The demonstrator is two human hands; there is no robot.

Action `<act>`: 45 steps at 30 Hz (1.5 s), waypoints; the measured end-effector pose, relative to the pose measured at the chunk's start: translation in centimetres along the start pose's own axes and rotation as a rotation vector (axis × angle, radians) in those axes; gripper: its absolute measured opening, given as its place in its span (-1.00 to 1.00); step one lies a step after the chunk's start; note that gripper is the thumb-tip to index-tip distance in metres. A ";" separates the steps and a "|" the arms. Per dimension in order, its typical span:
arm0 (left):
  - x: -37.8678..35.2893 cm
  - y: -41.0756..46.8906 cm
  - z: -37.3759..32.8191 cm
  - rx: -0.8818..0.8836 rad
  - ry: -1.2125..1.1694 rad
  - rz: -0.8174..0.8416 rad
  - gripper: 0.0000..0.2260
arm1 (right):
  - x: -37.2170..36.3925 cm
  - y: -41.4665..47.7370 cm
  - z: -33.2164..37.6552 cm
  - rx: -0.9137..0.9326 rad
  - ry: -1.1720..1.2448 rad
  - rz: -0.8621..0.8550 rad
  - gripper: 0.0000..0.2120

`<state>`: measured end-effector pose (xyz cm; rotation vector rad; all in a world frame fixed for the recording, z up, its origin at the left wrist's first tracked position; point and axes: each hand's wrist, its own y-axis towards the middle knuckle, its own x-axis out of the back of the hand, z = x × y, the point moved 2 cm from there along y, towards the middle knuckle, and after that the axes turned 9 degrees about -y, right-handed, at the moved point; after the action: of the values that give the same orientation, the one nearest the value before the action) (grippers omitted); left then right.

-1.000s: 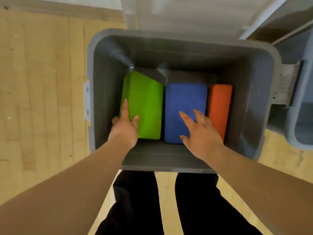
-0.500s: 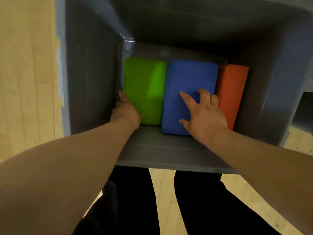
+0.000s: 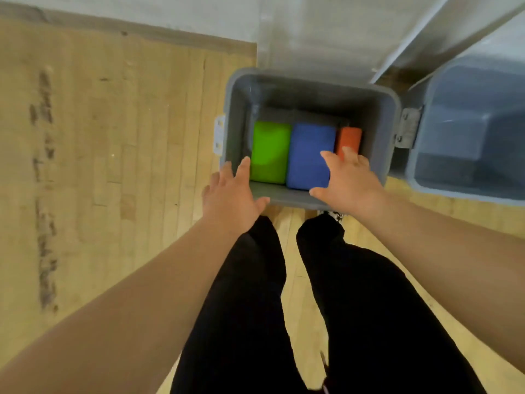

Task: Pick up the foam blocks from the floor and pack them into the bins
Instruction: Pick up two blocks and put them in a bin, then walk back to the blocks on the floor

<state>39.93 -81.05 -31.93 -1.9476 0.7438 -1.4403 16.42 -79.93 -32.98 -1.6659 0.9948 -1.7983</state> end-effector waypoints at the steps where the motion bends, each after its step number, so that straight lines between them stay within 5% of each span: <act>1: 2.7 -3.1 -0.4 -0.043 0.045 -0.036 -0.14 | 2.1 -3.1 0.0 0.001 -0.002 -0.022 -0.09; 9: 15.3 -20.9 -3.8 -0.210 0.282 -0.281 -0.22 | 12.2 -21.9 -2.4 0.043 -0.035 -0.203 -0.08; 18: 10.0 -27.1 -9.6 0.020 0.120 -0.328 -0.22 | 11.8 -26.3 -12.0 0.109 -0.092 -0.236 -0.12; 25: -0.2 -34.5 -14.8 0.298 -0.190 -0.343 -0.24 | 12.9 -26.4 -16.1 0.326 -0.323 -0.202 -0.13; 34: -16.7 -49.7 -13.9 0.758 -0.626 -0.433 -0.21 | 7.0 -33.8 -8.3 0.775 -0.843 -0.198 -0.15; 39: -28.6 -59.3 -15.3 0.992 -0.849 -0.523 -0.20 | -2.1 -42.4 -4.9 1.008 -1.063 -0.239 -0.17; 45: -48.4 -74.5 -20.0 1.300 -1.159 -0.551 -0.19 | -21.9 -57.4 -6.0 1.289 -1.384 -0.148 -0.15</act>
<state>14.79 1.29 -2.36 -1.4303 -1.0632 -0.4448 20.45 -26.85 -1.84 -1.4381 -0.7611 -0.5420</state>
